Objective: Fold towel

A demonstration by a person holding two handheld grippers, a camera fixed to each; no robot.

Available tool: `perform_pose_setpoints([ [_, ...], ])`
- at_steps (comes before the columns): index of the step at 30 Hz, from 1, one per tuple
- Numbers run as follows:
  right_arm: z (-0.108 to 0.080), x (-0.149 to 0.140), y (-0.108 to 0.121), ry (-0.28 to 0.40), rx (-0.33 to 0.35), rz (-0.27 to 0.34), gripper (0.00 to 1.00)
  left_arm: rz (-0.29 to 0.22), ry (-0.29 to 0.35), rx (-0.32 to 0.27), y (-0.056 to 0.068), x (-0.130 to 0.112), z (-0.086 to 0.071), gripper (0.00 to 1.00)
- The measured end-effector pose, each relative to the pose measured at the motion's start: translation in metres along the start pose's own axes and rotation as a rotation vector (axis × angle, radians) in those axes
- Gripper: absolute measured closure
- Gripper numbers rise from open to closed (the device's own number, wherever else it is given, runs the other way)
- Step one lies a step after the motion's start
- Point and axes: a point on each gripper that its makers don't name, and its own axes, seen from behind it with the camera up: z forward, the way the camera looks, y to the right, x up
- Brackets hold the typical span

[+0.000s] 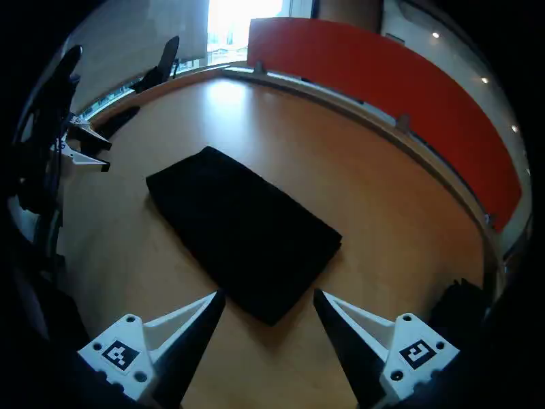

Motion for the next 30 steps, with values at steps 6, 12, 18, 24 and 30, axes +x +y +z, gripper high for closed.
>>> perform_pose_setpoints([
  [6, 0.004, 0.000, -0.001, -0.008, 0.020, -0.023, 0.00, -0.022, 0.008, 0.012, -0.003, -0.002, -0.012, 0.03],
  [12, 0.009, -0.010, -0.002, -0.034, 0.040, -0.041, 0.05, -0.029, 0.020, 0.030, -0.007, -0.004, -0.024, 0.03],
  [18, 0.014, -0.022, -0.005, -0.068, 0.070, -0.045, 0.15, -0.049, 0.023, 0.041, -0.010, -0.008, -0.033, 0.03],
  [24, 0.016, -0.034, -0.002, -0.107, 0.080, -0.036, 0.32, -0.063, 0.023, 0.050, -0.014, -0.012, -0.040, 0.03],
  [30, 0.018, -0.040, -0.003, -0.137, 0.103, -0.024, 0.57, -0.071, 0.023, 0.057, -0.017, -0.015, -0.043, 0.03],
])
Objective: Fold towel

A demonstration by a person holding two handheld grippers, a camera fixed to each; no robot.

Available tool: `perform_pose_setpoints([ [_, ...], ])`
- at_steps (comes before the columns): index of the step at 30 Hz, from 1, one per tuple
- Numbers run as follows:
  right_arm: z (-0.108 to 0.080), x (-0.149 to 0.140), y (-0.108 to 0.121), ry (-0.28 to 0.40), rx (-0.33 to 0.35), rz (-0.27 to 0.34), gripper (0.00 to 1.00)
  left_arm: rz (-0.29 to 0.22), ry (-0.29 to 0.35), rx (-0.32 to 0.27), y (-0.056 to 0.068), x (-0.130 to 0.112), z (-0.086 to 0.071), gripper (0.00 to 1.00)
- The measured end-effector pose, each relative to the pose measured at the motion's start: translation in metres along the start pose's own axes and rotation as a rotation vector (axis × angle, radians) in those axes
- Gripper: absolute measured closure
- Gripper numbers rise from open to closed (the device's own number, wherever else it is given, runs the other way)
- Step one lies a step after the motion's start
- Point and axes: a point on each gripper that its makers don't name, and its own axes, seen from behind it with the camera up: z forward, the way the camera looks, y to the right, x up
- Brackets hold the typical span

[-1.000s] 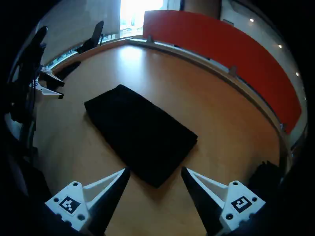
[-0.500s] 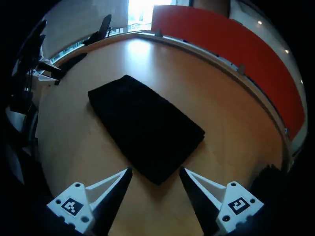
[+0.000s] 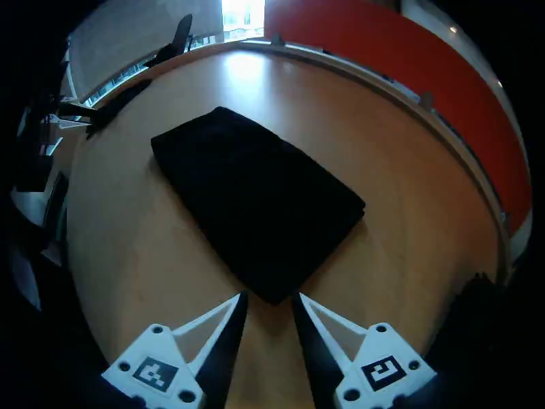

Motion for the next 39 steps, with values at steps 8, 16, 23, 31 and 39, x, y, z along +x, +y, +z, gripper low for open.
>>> perform_pose_setpoints([
  [8, 0.003, -0.002, 0.000, -0.010, 0.009, 0.002, 0.72, 0.004, -0.005, 0.000, 0.002, -0.003, -0.001, 0.03],
  [16, 0.002, 0.000, 0.001, -0.003, 0.010, 0.002, 0.94, 0.003, -0.009, -0.001, 0.004, -0.005, -0.001, 0.03],
  [23, -0.008, 0.008, 0.006, 0.017, -0.009, -0.009, 0.95, 0.000, -0.008, -0.005, 0.005, -0.003, 0.001, 0.03],
  [31, -0.029, 0.031, 0.019, 0.063, -0.055, -0.030, 0.95, 0.004, -0.003, -0.005, 0.004, 0.001, 0.002, 0.03],
  [39, -0.059, 0.054, 0.035, 0.112, -0.100, -0.059, 0.95, 0.006, 0.008, -0.006, 0.004, 0.006, 0.001, 0.03],
])
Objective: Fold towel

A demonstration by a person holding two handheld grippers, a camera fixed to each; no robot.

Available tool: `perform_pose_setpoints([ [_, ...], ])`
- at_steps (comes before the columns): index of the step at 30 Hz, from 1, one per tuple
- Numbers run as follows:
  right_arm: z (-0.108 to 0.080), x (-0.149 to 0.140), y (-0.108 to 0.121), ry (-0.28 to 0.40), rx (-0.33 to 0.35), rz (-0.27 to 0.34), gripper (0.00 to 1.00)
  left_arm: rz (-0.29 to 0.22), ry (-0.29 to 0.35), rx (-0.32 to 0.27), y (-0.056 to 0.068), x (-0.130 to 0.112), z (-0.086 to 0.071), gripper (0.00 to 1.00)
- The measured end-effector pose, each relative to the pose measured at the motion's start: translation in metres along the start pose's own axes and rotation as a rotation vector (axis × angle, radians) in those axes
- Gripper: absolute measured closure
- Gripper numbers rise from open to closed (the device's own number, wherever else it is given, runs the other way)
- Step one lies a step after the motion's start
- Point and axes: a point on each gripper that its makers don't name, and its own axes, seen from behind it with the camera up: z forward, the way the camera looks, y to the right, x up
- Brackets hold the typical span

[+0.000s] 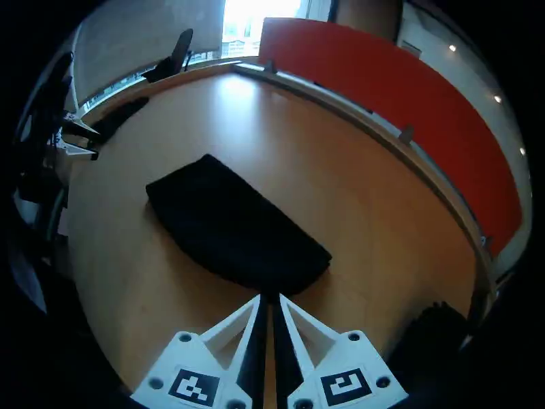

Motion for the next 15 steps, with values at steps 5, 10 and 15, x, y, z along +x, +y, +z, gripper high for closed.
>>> perform_pose_setpoints([
  [5, -0.017, 0.009, 0.012, 0.018, -0.023, -0.012, 0.95, -0.003, 0.002, 0.001, -0.001, 0.001, 0.000, 0.03],
  [10, -0.031, 0.016, 0.022, 0.033, -0.042, -0.021, 0.95, -0.007, 0.004, 0.004, -0.001, 0.002, 0.000, 0.03],
  [15, -0.043, 0.022, 0.028, 0.043, -0.060, -0.044, 0.95, -0.004, 0.004, 0.002, 0.000, 0.002, 0.000, 0.03],
])
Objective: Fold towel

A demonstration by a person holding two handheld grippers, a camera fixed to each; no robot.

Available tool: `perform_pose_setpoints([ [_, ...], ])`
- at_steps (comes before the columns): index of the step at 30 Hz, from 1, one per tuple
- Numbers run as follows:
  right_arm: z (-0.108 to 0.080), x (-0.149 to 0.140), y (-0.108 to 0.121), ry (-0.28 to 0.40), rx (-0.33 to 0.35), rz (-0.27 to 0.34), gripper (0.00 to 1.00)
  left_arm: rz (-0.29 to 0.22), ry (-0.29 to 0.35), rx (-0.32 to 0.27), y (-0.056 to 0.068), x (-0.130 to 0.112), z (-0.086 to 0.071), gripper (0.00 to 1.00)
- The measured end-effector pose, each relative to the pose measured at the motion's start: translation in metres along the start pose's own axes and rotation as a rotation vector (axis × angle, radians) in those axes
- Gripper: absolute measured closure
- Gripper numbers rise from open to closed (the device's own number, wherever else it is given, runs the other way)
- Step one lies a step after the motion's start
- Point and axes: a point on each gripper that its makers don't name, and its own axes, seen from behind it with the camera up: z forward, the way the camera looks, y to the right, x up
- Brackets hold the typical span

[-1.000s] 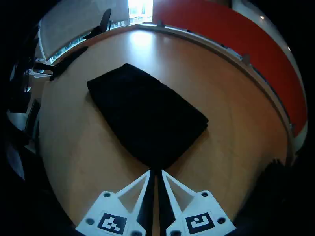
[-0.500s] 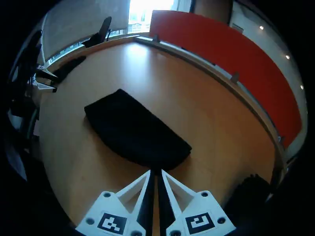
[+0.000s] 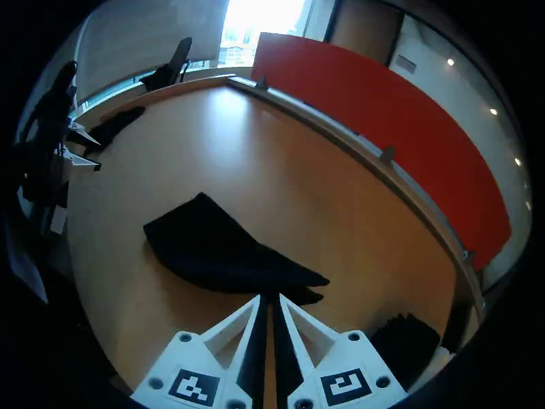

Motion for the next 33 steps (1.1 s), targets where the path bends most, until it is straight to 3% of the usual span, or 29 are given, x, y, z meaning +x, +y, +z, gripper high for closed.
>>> perform_pose_setpoints([
  [6, -0.004, 0.006, 0.001, 0.009, -0.002, -0.023, 0.95, 0.001, 0.000, -0.003, 0.002, 0.000, 0.001, 0.03],
  [15, 0.005, 0.019, -0.015, 0.027, 0.031, -0.054, 0.95, -0.001, 0.005, -0.011, 0.005, 0.003, 0.000, 0.03],
  [33, 0.040, 0.065, -0.083, 0.077, 0.160, -0.146, 0.95, -0.019, 0.021, -0.016, 0.005, 0.007, -0.004, 0.03],
])
